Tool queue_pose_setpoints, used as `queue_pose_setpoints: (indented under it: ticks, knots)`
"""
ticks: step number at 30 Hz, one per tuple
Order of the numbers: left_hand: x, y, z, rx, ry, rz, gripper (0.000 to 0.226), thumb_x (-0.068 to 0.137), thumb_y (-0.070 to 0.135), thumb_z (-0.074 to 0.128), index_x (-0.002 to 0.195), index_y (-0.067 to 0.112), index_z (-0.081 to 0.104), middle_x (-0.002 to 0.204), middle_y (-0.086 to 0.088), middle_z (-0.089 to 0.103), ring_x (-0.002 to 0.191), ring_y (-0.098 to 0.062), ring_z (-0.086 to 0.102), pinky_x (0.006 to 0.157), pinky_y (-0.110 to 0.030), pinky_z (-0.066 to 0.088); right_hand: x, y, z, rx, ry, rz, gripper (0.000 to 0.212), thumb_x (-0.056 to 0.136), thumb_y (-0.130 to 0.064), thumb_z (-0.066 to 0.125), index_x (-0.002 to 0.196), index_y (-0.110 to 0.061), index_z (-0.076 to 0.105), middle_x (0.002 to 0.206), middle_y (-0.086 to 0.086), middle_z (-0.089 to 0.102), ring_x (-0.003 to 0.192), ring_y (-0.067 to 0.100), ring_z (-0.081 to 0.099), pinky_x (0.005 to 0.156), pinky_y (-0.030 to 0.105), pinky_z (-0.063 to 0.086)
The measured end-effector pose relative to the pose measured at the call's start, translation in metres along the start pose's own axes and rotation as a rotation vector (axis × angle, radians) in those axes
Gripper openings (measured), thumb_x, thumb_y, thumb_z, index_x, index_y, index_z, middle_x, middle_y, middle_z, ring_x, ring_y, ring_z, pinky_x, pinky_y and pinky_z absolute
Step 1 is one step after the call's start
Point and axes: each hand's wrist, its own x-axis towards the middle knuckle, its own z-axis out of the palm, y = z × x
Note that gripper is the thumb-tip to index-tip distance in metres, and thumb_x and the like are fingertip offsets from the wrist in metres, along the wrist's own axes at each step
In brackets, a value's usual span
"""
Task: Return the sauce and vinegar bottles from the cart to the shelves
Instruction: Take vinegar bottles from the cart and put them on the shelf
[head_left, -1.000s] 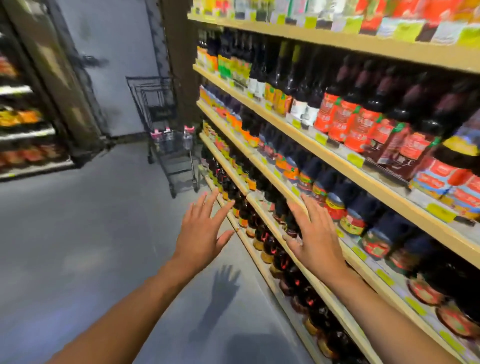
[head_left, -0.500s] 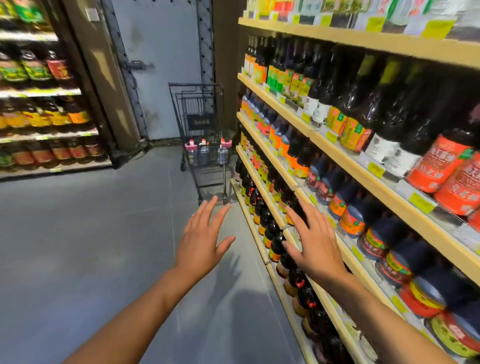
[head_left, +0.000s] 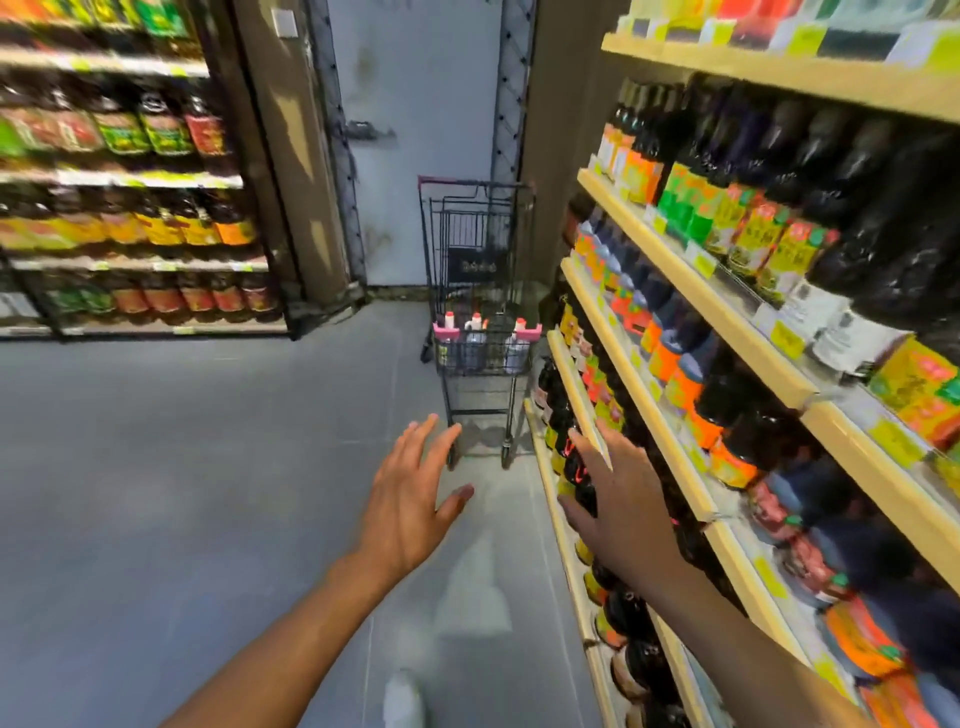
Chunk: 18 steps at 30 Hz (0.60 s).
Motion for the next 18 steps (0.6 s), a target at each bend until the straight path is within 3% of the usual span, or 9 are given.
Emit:
queue_pose_setpoints:
  ticks: [4, 7, 11, 18]
  knots:
    - [0.089, -0.053, 0.006, -0.003, -0.01, 0.013, 0.071, 0.093, 0.06, 0.05, 0.155, 0.033, 0.028, 0.165, -0.002, 0.024, 0.153, -0.026, 0.022, 0.118, -0.05, 0.036, 0.093, 0.001, 0.039, 0.024, -0.002, 0.018, 0.08, 0.086, -0.046, 0.072, 0.154, -0.029, 0.034, 0.16, 0.004, 0.03, 0.147, 0.027, 0.029, 0.118, 0.049, 0.027]
    - [0.153, -0.087, 0.006, 0.022, -0.023, 0.03, 0.073, 0.093, 0.06, 0.051, 0.156, 0.033, 0.025, 0.167, 0.001, 0.02, 0.154, -0.022, 0.019, 0.12, -0.045, 0.034, 0.155, 0.0, 0.06, 0.044, 0.002, 0.065, 0.08, 0.086, -0.046, 0.072, 0.155, -0.03, 0.033, 0.161, 0.002, 0.029, 0.148, 0.025, 0.029, 0.118, 0.047, 0.029]
    - [0.238, -0.128, 0.014, 0.02, -0.095, 0.023, 0.074, 0.095, 0.06, 0.047, 0.158, 0.035, 0.017, 0.169, 0.004, 0.011, 0.156, -0.019, 0.008, 0.123, -0.045, 0.026, 0.237, 0.003, 0.087, 0.042, -0.016, 0.135, 0.076, 0.09, -0.047, 0.066, 0.156, -0.032, 0.03, 0.164, -0.002, 0.022, 0.151, 0.023, 0.021, 0.119, 0.038, 0.015]
    - [0.369, -0.184, 0.052, 0.041, -0.158, 0.027, 0.073, 0.097, 0.056, 0.052, 0.158, 0.035, 0.019, 0.168, 0.006, 0.01, 0.156, -0.017, 0.008, 0.124, -0.044, 0.024, 0.365, 0.031, 0.145, 0.075, -0.082, 0.214, 0.071, 0.093, -0.047, 0.062, 0.155, -0.031, 0.032, 0.164, -0.002, 0.022, 0.149, 0.024, 0.025, 0.12, 0.046, 0.027]
